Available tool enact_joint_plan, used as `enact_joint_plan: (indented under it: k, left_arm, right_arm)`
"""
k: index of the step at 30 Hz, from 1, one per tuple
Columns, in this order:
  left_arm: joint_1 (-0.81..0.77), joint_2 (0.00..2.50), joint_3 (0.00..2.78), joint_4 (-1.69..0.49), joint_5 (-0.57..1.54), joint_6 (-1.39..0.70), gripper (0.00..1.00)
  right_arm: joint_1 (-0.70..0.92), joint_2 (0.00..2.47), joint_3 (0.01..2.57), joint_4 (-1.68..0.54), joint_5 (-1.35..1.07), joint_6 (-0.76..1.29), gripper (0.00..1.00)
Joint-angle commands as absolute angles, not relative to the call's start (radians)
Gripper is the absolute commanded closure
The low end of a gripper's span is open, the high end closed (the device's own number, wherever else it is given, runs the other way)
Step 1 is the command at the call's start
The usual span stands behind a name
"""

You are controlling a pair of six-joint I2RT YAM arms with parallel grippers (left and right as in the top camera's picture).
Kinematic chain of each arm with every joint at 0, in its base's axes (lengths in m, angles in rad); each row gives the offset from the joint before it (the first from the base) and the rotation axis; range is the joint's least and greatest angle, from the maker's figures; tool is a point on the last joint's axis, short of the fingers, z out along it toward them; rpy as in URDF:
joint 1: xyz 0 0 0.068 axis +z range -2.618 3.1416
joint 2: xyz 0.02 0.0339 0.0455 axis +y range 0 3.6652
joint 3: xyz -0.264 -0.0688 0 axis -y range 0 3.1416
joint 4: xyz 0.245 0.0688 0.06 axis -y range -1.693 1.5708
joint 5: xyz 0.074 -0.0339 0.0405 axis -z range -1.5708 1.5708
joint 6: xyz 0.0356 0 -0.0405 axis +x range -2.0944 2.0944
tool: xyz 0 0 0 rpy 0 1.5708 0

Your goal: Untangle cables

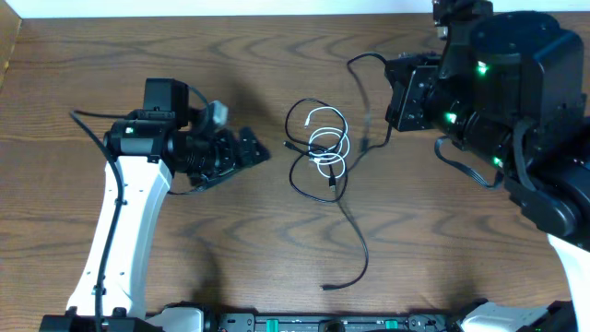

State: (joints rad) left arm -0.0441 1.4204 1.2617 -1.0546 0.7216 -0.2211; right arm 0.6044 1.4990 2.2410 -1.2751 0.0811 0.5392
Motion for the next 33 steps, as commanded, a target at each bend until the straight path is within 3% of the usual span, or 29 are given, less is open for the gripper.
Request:
enact_joint_plan:
  k: [1,8,19,28,33]
  left_arm:
    - [-0.087,1.425,1.266,-1.068,1.256,0.123,0.02]
    - [-0.23,1.423,1.266,-0.992,1.291,0.186,0.02]
    - [-0.339,1.399,1.266,-0.571,1.289,0.03,0.02]
    - [-0.377,1.384,1.266,-0.466,1.106,-0.088,0.02]
    - [-0.369,1.384,1.266,-0.472,1.073,-0.095,0.02]
  right_arm:
    - [0.595,1.527,2.236,-1.275,0.17,0.618,0.98]
    - [0.514,1.583,2.236,-1.275,0.055,0.789,0.99]
    - [0.511,1.663,2.236,-1.27,-0.17,0.958,0.98]
    - [0.506,1.668,2.236,-1.243,-0.205,0.947,0.98]
    - [0.469,1.668,2.236,-1.286,-0.101,0.865,0.77]
